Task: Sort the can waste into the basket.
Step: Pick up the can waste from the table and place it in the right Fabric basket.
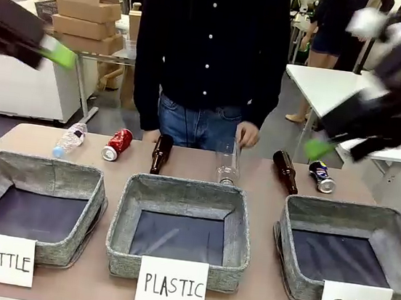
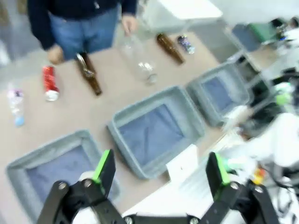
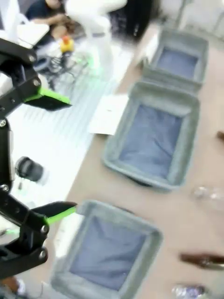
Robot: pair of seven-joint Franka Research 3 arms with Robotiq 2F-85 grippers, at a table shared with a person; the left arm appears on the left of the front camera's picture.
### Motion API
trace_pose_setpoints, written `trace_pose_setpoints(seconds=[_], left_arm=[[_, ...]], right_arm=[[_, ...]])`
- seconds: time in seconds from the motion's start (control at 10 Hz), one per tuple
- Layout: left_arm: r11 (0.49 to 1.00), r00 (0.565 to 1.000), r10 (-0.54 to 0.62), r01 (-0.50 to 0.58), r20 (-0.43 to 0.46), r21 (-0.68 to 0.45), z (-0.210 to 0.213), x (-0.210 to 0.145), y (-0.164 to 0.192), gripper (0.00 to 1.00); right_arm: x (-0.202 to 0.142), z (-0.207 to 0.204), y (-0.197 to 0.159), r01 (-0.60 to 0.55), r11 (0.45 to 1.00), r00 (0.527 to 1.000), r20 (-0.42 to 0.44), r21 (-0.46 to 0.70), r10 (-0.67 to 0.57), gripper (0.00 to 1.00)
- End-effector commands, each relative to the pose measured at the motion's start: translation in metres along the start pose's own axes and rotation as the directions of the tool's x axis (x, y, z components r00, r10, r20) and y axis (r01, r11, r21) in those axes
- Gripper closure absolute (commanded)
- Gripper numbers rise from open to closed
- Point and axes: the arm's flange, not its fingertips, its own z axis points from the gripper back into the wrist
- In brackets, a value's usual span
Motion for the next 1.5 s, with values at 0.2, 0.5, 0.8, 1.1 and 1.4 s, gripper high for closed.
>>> trace_pose_setpoints(seconds=[0.2,0.5,0.8,1.1,1.4], left_arm=[[0.942,0.938,0.273,-0.217,0.211,-0.257,0.054,-0.114,0.076,0.0],[0.809,0.804,0.547,-0.437,0.232,-0.394,-0.006,-0.164,0.141,0.0],[0.887,0.883,0.402,-0.311,0.242,-0.341,0.124,-0.059,0.119,0.0],[0.887,0.883,0.402,-0.311,0.242,-0.341,0.124,-0.059,0.119,0.0],[0.887,0.883,0.402,-0.311,0.242,-0.341,0.124,-0.059,0.119,0.0]], right_arm=[[-0.033,0.008,-0.115,0.492,0.777,0.834,0.044,0.392,-0.55,0.0],[-0.042,-0.052,-0.159,0.575,0.612,0.717,0.026,0.543,-0.697,0.0],[-0.036,0.014,-0.158,0.568,0.69,0.782,-0.034,0.448,-0.622,0.0],[-0.036,0.014,-0.158,0.568,0.69,0.782,-0.034,0.448,-0.622,0.0],[-0.036,0.014,-0.158,0.568,0.69,0.782,-0.034,0.448,-0.622,0.0]])
